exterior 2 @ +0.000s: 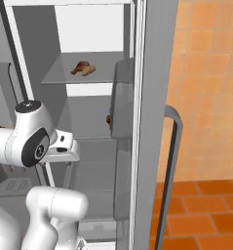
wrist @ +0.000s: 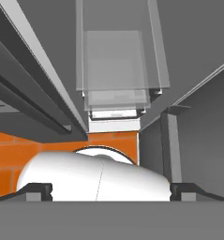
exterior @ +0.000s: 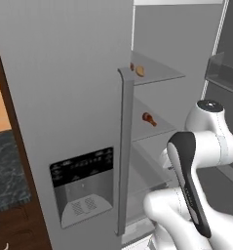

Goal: Place one sweet potato and one chicken drumstick in each tupperware on the nearby counter, to pack two identical lunches.

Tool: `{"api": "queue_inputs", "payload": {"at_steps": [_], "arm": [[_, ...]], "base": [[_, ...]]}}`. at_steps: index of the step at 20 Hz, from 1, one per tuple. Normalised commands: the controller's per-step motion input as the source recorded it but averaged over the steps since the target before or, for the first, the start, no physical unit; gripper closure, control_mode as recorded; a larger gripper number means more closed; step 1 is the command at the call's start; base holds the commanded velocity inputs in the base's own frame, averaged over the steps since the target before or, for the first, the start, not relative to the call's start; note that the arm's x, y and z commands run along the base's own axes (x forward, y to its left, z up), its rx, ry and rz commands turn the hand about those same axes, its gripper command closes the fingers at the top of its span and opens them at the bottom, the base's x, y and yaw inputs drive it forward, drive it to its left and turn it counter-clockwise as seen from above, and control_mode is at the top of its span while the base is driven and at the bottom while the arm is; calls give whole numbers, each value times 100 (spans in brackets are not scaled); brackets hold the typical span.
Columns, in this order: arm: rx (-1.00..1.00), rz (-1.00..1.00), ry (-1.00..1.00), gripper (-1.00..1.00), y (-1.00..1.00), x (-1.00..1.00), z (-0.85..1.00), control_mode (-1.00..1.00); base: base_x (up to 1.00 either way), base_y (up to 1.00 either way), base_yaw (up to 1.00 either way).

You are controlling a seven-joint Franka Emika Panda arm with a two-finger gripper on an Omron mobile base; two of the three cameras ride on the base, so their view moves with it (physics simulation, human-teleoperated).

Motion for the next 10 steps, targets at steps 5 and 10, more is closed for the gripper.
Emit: {"api": "queue_inputs", "payload": {"at_steps": [5, 10], "arm": [[0, 0, 0, -100, 0, 0, 0, 100], [0, 0, 0, -100, 0, 0, 0, 100]], "base": [[30, -13, 8], [43, -25, 1]]}}
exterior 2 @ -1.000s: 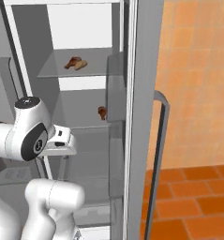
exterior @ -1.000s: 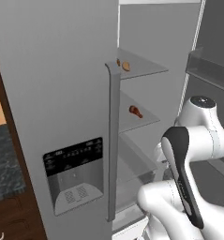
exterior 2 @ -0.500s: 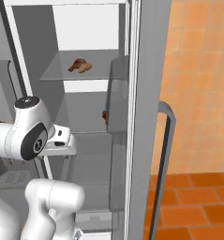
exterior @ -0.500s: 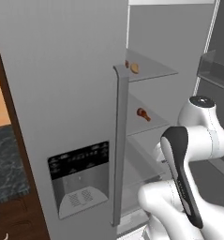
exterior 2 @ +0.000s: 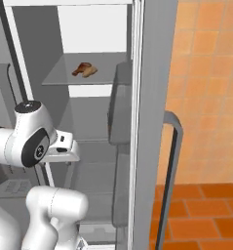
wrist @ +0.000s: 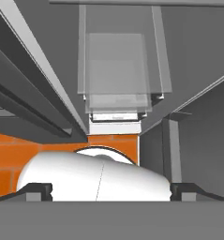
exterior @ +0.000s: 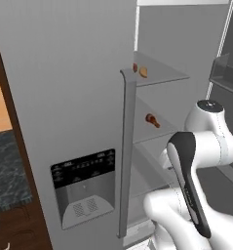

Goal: Place one sweet potato and one chicken drumstick in each tupperware on the nearby counter, to pack two identical lunches.

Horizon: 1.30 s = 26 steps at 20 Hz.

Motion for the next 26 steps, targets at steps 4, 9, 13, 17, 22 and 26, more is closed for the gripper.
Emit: {"api": "queue_inputs", "payload": {"at_steps": [4, 9, 13, 17, 22, 26], "arm": [[2, 0, 2, -100, -20, 8, 0, -100], [1, 0, 0, -100, -35, 9, 0, -100], [0, -5, 1, -100, -5, 58, 10, -100], [0, -16, 6, -100, 11, 92, 7, -100], [-1, -14, 11, -100, 20, 100, -1, -100], [0, -5, 1, -100, 17, 100, -1, -100]], "base": [[11, -18, 0], [0, 0, 0], [0, 0, 0], [0, 0, 0], [0, 0, 0], [0, 0, 0]]}}
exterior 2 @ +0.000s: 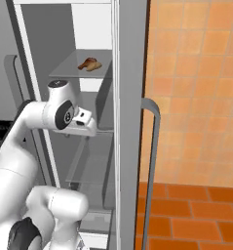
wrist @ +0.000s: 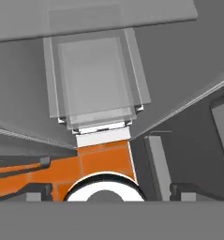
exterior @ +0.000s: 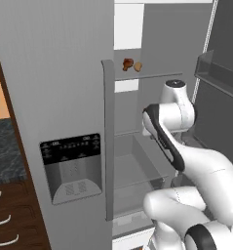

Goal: Place one sweet potato and one chicken drumstick in each tupperware on the nearby counter, to pack two identical lunches.

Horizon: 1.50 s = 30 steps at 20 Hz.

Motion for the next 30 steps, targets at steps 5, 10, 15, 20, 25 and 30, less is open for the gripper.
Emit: {"api": "queue_inputs", "payload": {"at_steps": [5, 10, 15, 20, 25, 30], "arm": [[0, 1, -16, -100, 5, 100, -4, -100], [0, 5, -18, -100, 0, 100, -24, -100], [0, 8, -9, -100, -28, 52, -10, -100], [1, 9, 0, -100, -65, 34, 7, -100], [0, 8, 7, -100, -22, 72, -10, -100], [0, 5, 8, -100, 0, 64, -25, -100]], "base": [[0, 0, 0], [0, 0, 0], [0, 0, 0], [0, 0, 0], [0, 0, 0], [0, 0, 0]]}}
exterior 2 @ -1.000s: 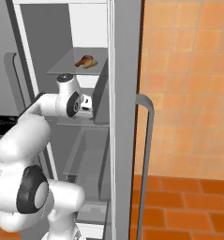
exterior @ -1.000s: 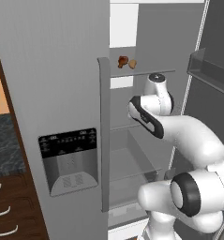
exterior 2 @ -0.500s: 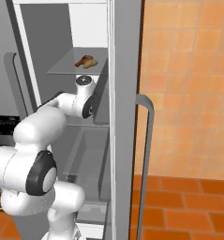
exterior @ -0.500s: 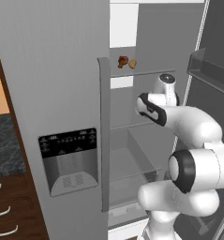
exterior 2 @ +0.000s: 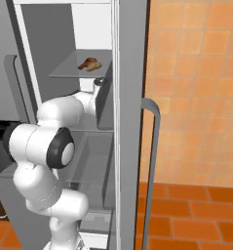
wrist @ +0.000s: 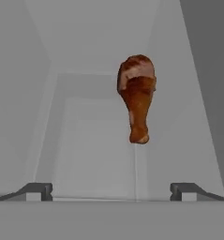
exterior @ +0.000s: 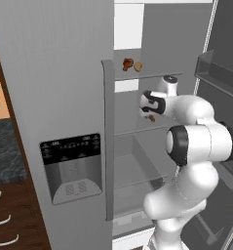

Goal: Place one sweet potato and one chicken drumstick in each tupperware on the nearby counter, to pack two identical lunches.

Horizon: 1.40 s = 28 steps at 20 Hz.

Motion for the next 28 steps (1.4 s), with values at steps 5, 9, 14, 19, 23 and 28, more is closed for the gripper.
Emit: {"api": "queue_inputs", "payload": {"at_steps": [5, 9, 14, 19, 23, 28], "arm": [[0, 1, 3, -100, -2, 33, -5, -100], [0, 0, -3, -100, -2, 25, -41, -100], [0, 0, -4, -100, -9, 21, -13, -100], [0, 0, -5, -100, -19, 34, -8, -100], [0, 0, 0, -100, -5, 50, -1, -100], [0, 0, 0, -100, 0, 38, -4, -100]], "base": [[0, 0, 0], [0, 0, 0], [0, 0, 0], [0, 0, 0], [0, 0, 0], [0, 0, 0]]}}
